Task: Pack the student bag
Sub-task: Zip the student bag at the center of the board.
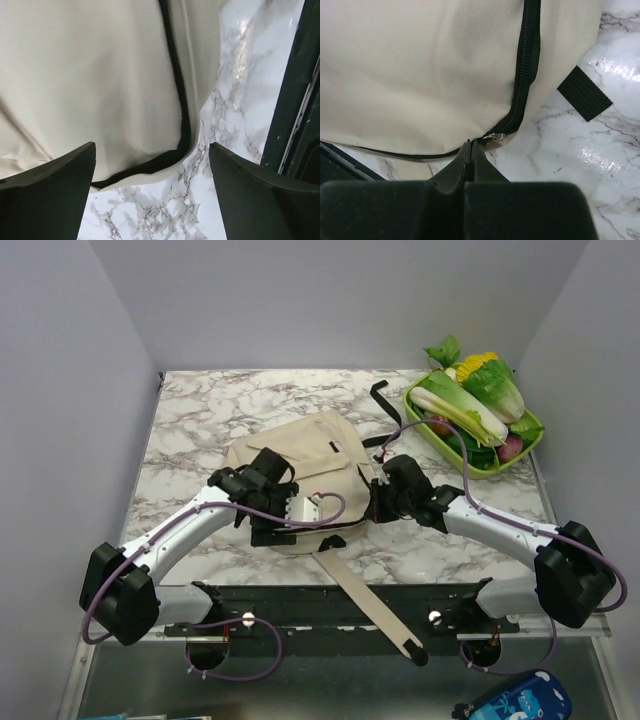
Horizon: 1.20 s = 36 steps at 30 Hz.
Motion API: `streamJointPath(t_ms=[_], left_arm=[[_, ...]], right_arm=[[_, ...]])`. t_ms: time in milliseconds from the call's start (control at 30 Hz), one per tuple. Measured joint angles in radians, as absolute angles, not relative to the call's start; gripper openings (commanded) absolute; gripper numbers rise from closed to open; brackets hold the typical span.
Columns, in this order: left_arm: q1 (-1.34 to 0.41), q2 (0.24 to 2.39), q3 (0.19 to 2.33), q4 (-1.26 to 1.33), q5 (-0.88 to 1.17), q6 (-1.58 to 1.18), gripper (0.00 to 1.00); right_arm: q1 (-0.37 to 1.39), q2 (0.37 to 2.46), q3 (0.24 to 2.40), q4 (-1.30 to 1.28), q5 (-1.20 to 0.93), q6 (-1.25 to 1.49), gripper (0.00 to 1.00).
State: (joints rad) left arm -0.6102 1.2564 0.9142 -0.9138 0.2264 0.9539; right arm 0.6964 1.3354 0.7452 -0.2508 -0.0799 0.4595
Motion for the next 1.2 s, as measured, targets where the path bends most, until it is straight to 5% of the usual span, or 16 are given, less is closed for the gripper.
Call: streamJointPath(t_ms=[300,467,767,800,867,900,933,1200], left_arm=[[-0.792,1.206,1.101,-0.850,0.307,0.768,0.99],[-1.015,1.264,1.058,-0.743,0.240,0.725,0.99],[-1.048,1.526,1.056,-0.541,-0.018,0.649,0.99],[-1.048,1.536,1.056,-0.528,-0.030,0.642,0.91],[-1.050,1.546,1.056,-0.495,-0.045,0.629,0.58],[-1.049,1.550,1.056,-0.480,-0.050,0.622,0.19],[-1.049,1.553,1.056,-0.471,-0.051,0.628,0.04],[-1.048,1.551,1.053,-0.449,-0.024,0.615,0.02]], right_arm=[[0.696,1.335,0.789,-0.266,-0.068,0.451,0.01],[0.696,1.335,0.808,-0.289,-0.046,0.443,0.01],[0.683,1.286,0.816,-0.312,-0.015,0.435,0.01],[0.678,1.281,0.816,-0.312,-0.015,0.435,0.01],[0.665,1.274,0.816,-0.312,-0.017,0.435,0.01],[0.662,1.274,0.816,-0.312,-0.020,0.435,0.00],[0.652,1.274,0.816,-0.312,-0.021,0.435,0.01],[0.573,1.283,0.815,-0.311,-0.066,0.418,0.01]])
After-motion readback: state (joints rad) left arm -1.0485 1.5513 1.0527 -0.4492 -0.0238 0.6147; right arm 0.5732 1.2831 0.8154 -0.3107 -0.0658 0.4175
